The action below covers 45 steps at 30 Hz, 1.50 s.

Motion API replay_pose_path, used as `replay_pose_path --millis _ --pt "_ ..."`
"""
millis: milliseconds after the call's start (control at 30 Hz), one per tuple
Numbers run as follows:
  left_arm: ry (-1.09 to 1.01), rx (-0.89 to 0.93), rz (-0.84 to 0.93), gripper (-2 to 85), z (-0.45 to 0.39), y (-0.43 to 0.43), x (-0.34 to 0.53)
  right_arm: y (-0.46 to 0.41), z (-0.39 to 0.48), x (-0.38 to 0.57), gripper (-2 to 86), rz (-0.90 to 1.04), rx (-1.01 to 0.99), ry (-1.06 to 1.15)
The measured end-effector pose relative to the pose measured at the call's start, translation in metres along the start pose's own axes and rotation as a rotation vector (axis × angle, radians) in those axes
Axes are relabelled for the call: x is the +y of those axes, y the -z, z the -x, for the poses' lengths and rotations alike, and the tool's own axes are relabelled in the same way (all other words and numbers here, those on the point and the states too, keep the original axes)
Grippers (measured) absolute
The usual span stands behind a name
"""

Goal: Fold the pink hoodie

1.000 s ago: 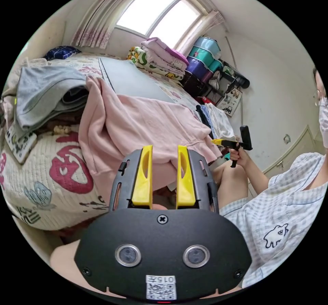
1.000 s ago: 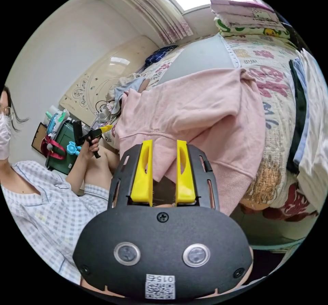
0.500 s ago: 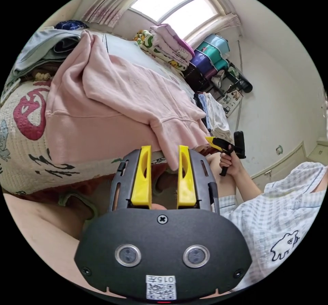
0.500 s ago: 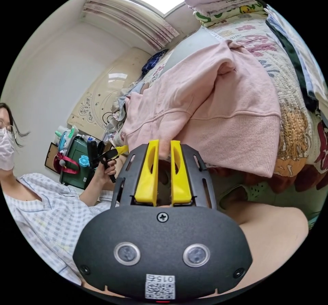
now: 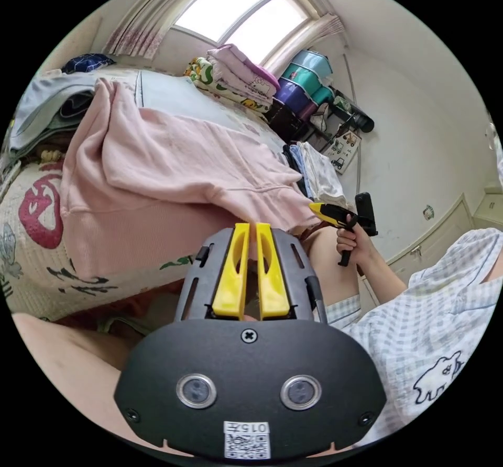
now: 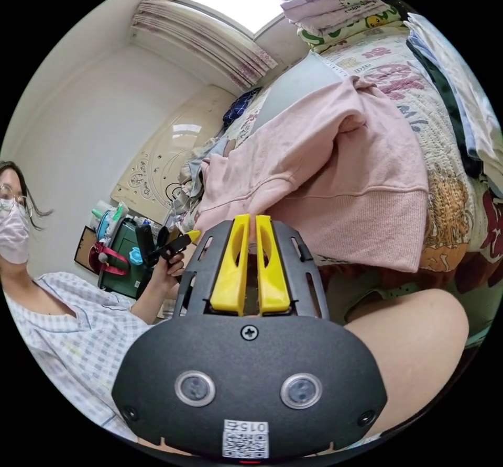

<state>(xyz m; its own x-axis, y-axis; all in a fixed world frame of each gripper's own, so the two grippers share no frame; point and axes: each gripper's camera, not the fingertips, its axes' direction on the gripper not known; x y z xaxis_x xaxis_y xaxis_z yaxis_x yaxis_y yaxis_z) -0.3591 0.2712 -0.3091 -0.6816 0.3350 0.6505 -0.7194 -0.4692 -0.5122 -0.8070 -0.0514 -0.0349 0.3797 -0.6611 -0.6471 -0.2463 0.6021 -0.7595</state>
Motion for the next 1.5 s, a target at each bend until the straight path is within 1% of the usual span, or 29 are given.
replay_pose_path --millis 67,133,167,200,233,267,300,333,367,400,467,500,533,567,600,633,700,800,900,967,1033,1067,1100,1167,1200,1267,1300,1367,1500 --pt "-0.043 0.049 -0.017 0.4 0.001 0.009 -0.027 0.013 -0.001 -0.024 1.3 -0.018 -0.015 -0.001" --pt "-0.069 0.094 -0.033 0.5 0.009 0.017 -0.08 0.026 0.003 -0.081 1.4 -0.032 -0.014 0.013" --pt "-0.09 0.088 -0.068 0.7 0.013 0.023 -0.133 0.034 0.017 -0.139 1.7 -0.07 0.011 0.047" --pt "-0.129 0.038 -0.148 1.1 0.01 0.032 -0.196 0.039 0.045 -0.209 2.0 -0.118 0.07 0.125" --pt "-0.135 -0.002 -0.206 1.4 0.006 0.039 -0.228 0.042 0.06 -0.244 2.4 -0.149 0.1 0.146" --pt "-0.099 -0.045 -0.346 2.3 0.0 0.056 -0.285 0.049 0.09 -0.308 3.1 -0.232 0.132 0.148" --pt "-0.118 -0.103 -0.465 4.5 -0.017 0.071 -0.328 0.056 0.119 -0.359 4.7 -0.302 0.162 0.136" --pt "-0.127 -0.151 -0.509 6.1 -0.027 0.077 -0.343 0.058 0.132 -0.378 5.6 -0.329 0.186 0.141" --pt "-0.08 -0.209 -0.573 8.4 -0.041 0.086 -0.361 0.063 0.154 -0.402 6.7 -0.367 0.226 0.167" --pt "-0.051 -0.177 -0.589 9.7 -0.049 0.095 -0.368 0.067 0.168 -0.409 7.6 -0.37 0.232 0.206" --pt "-0.104 -0.077 -0.563 10.3 -0.053 0.105 -0.354 0.069 0.172 -0.394 8.3 -0.33 0.203 0.308" --pt "-0.145 -0.044 -0.537 10.3 -0.05 0.11 -0.33 0.07 0.16 -0.368 8.6 -0.298 0.19 0.366" --pt "-0.166 -0.042 -0.52 10.3 -0.047 0.111 -0.314 0.07 0.149 -0.353 8.6 -0.28 0.188 0.393" --pt "-0.185 -0.068 -0.474 10.4 -0.037 0.113 -0.278 0.068 0.12 -0.32 8.7 -0.228 0.195 0.441" --pt "-0.156 -0.122 -0.412 10.6 -0.02 0.115 -0.24 0.067 0.081 -0.289 8.8 -0.157 0.225 0.428" --pt "-0.133 -0.155 -0.378 10.9 -0.01 0.116 -0.22 0.066 0.058 -0.275 8.9 -0.113 0.247 0.401" --pt "0.0 -0.297 -0.243 12.4 0.031 0.118 -0.142 0.072 -0.041 -0.22 9.8 0.035 0.329 0.211" --pt "0.18 -0.423 -0.122 13.5 0.067 0.131 -0.06 0.098 -0.133 -0.154 12.8 0.061 0.374 -0.01" --pt "0.306 -0.45 -0.089 14.2 0.076 0.141 -0.015 0.108 -0.181 -0.124 13.7 0.102 0.37 -0.135" --pt "0.299 -0.449 -0.077 14.5 0.068 0.139 -0.011 0.111 -0.198 -0.127 14.0 0.138 0.35 -0.155" --pt "0.319 -0.433 -0.031 14.6 0.066 0.128 -0.014 0.108 -0.213 -0.133 14.0 0.194 0.385 -0.182" --pt "0.34 -0.383 0.02 14.4 0.07 0.117 -0.015 0.103 -0.222 -0.137 13.8 0.246 0.356 -0.184" --pt "0.354 -0.354 0.056 13.8 0.072 0.106 -0.016 0.095 -0.229 -0.138 13.3 0.296 0.276 -0.18" --pt "0.346 -0.408 0.034 12.0 0.065 0.105 -0.015 0.082 -0.237 -0.139 11.2 0.369 0.146 -0.176" --pt "0.35 -0.432 0.033 10.2 0.063 0.105 -0.016 0.075 -0.24 -0.139 9.2 0.396 0.124 -0.169" --pt "0.359 -0.442 0.026 6.5 0.062 0.105 -0.017 0.071 -0.242 -0.14 6.2 0.421 0.181 -0.161" --pt "0.354 -0.399 0.052 3.6 0.062 0.103 -0.02 0.075 -0.241 -0.142 4.6 0.404 0.164 -0.142" --pt "0.35 -0.327 0.058 2.4 0.058 0.104 -0.024 0.088 -0.243 -0.145 3.1 0.366 0.186 -0.142" --pt "0.266 -0.358 0.041 1.2 0.021 0.128 -0.034 0.131 -0.247 -0.147 1.8 0.263 0.208 -0.141"
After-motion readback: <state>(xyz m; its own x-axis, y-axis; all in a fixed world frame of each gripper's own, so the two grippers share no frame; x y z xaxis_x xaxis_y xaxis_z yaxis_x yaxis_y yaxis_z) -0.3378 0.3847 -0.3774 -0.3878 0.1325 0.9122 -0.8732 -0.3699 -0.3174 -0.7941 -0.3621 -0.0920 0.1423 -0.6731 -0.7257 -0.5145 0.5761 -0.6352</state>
